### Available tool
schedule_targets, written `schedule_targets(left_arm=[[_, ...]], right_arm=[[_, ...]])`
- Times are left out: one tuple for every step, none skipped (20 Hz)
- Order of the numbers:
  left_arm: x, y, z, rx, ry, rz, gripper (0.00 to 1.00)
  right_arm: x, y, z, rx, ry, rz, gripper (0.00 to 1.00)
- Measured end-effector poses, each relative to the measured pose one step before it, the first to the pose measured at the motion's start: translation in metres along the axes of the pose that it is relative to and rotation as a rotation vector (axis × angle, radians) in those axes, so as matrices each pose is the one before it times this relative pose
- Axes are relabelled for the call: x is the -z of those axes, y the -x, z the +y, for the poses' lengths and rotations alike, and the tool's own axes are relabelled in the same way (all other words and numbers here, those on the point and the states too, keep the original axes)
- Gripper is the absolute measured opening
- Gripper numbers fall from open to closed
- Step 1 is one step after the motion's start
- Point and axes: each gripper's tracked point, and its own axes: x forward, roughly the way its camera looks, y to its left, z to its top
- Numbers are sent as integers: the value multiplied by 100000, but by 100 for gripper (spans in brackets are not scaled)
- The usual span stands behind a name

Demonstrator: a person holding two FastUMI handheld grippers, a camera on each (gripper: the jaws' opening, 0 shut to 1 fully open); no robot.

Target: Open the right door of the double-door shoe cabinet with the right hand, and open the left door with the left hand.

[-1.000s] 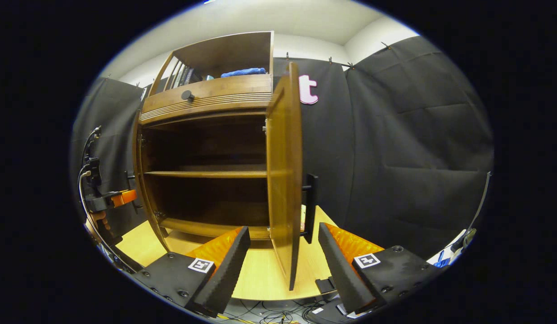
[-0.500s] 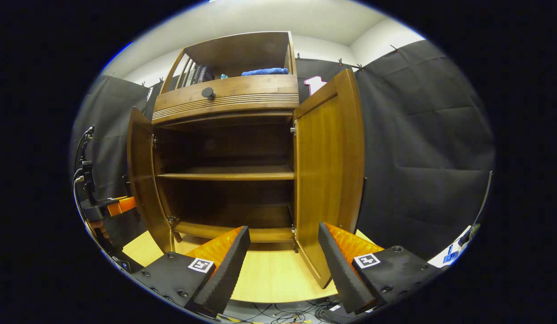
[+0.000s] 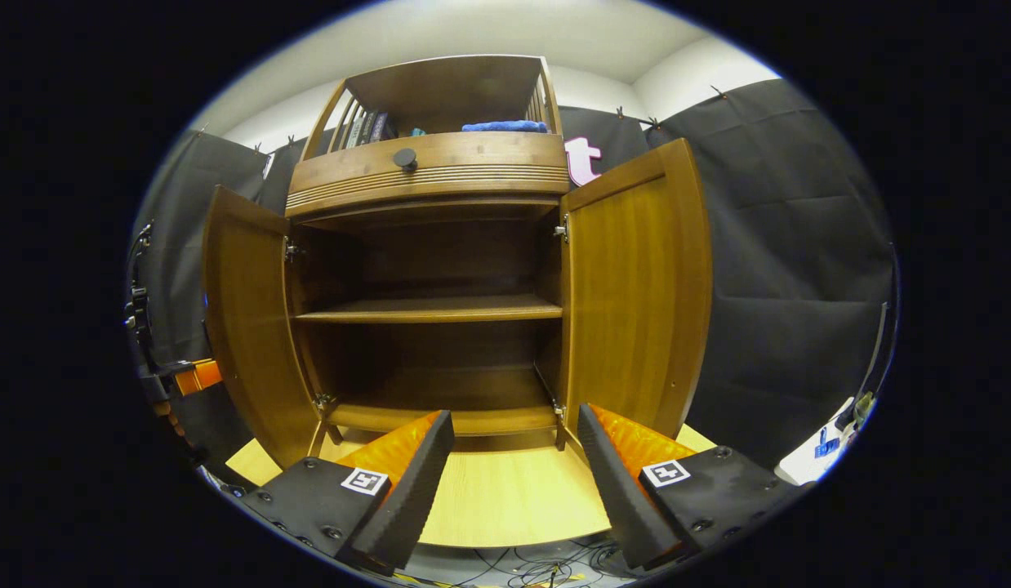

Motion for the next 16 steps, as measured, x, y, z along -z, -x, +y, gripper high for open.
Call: schedule_targets(left_arm=[[-4, -23, 70, -119, 544, -147, 2], [-28, -18, 106, -291, 489, -162, 2], [-33, 10, 115, -413, 118, -14, 1], [-29, 80, 203, -264, -530, -41, 4], [62, 15, 231, 268, -409, 172, 2], [45, 50, -217, 1464, 587, 31, 0], [13, -41, -352, 1362, 537, -95, 0], [-1, 18, -73, 789, -894, -254, 0], [-84, -14, 441, 367, -2034, -391, 0], [-48, 54, 443, 187, -1373, -240, 2], [-1, -59, 40, 104, -166, 78, 0], [-20, 111, 84, -31, 771, 46, 0], [39, -72, -220, -238, 877, 70, 0], [10, 36, -20, -194, 603, 71, 0], [-7, -39, 178, -763, -33, 118, 0], [-41, 31, 442, -1412, -682, -26, 0]], right_arm=[[135, 220, 798, -381, 390, 80, 89], [170, 126, 837, -472, 504, 363, 89], [196, 169, 739, -344, 526, 91, 89], [25, 113, 652, -483, 495, -65, 89], [-64, 101, 678, -428, 572, -106, 89], [39, -18, 670, -545, 644, -97, 89], [-49, 24, 645, -519, 574, 42, 89], [78, 70, 563, -455, 551, 49, 89], [-109, -17, 538, -381, 400, -136, 89], [-97, 129, 319, -279, 313, -182, 89], [-81, 69, 361, -187, 184, -252, 89], [-69, 52, 207, -50, 257, -195, 89], [-10, 32, 164, 36, 299, -92, 89], [-78, 127, 46, 131, 253, -249, 89], [-135, -118, 109, 66, 211, -257, 89], [13, 152, 63, 4, 293, -183, 89]])
